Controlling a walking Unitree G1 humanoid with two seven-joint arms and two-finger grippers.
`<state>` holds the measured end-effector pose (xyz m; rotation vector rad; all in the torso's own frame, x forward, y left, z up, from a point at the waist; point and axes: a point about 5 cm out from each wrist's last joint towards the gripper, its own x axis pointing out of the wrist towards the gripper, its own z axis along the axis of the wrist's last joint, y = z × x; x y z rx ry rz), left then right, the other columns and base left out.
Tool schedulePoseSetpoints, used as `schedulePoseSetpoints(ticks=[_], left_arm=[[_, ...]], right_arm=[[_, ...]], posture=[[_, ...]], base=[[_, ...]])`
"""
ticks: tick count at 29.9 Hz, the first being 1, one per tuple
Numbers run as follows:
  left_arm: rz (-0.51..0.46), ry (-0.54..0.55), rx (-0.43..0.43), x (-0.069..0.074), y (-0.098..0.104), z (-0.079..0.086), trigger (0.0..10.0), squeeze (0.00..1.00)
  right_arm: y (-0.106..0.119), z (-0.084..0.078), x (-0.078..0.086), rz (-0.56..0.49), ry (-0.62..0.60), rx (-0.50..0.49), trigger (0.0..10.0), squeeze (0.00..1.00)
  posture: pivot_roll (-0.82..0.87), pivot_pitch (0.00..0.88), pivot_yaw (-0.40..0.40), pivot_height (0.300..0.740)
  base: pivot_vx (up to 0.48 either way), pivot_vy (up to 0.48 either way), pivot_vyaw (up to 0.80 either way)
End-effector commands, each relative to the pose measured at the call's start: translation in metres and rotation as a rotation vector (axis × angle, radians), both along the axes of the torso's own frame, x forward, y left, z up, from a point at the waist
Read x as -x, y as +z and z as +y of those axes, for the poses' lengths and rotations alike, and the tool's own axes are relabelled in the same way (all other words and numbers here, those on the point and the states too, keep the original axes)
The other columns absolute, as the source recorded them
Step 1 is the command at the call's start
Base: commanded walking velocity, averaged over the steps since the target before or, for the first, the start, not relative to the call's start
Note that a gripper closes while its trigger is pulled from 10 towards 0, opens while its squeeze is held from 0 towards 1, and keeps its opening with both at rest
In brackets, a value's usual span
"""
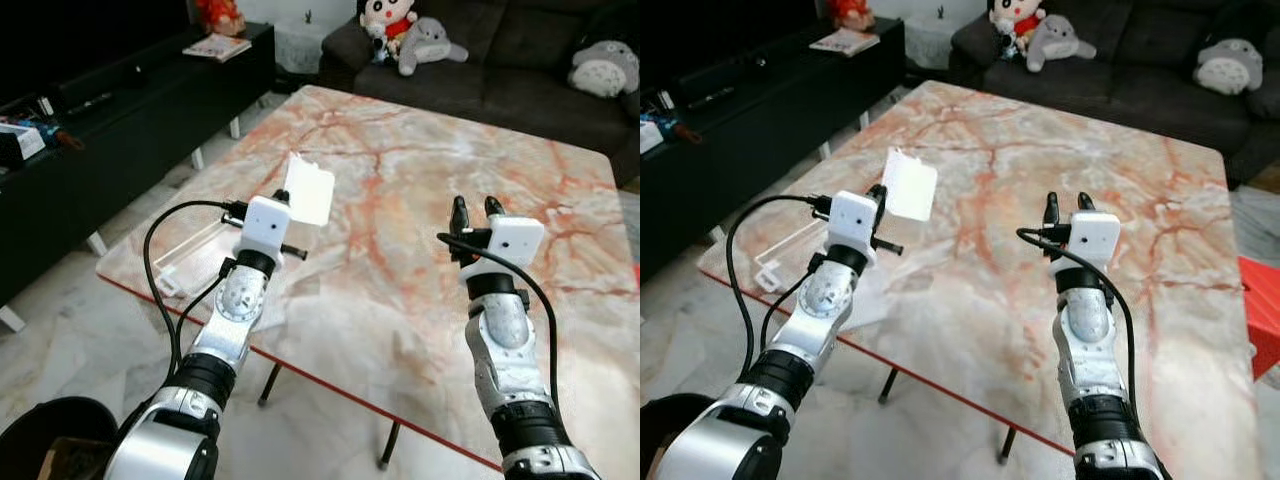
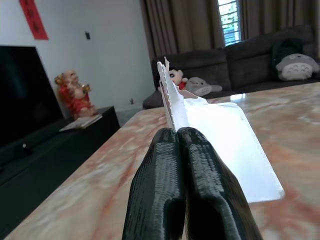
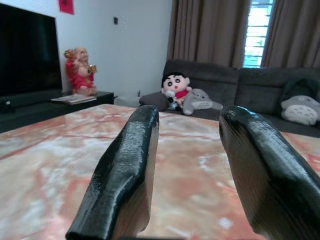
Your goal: Picking trash to rubbish bin
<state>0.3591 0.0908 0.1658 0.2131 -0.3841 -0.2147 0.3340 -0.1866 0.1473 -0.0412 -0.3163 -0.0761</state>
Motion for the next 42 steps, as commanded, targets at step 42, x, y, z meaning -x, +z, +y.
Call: schedulePoseSetpoints(ticks=[42], left_arm=[[-0.043, -0.030, 0.036, 0.003, 0.007, -0.011, 10.0, 0.00]], right_arm=[[0.004, -0.014, 0.003, -0.004, -0.045, 0.012, 10.0, 0.00]], posture=[[0.13, 0.032, -0.071, 0.740]], base=[[0.000, -0.237, 0.01]])
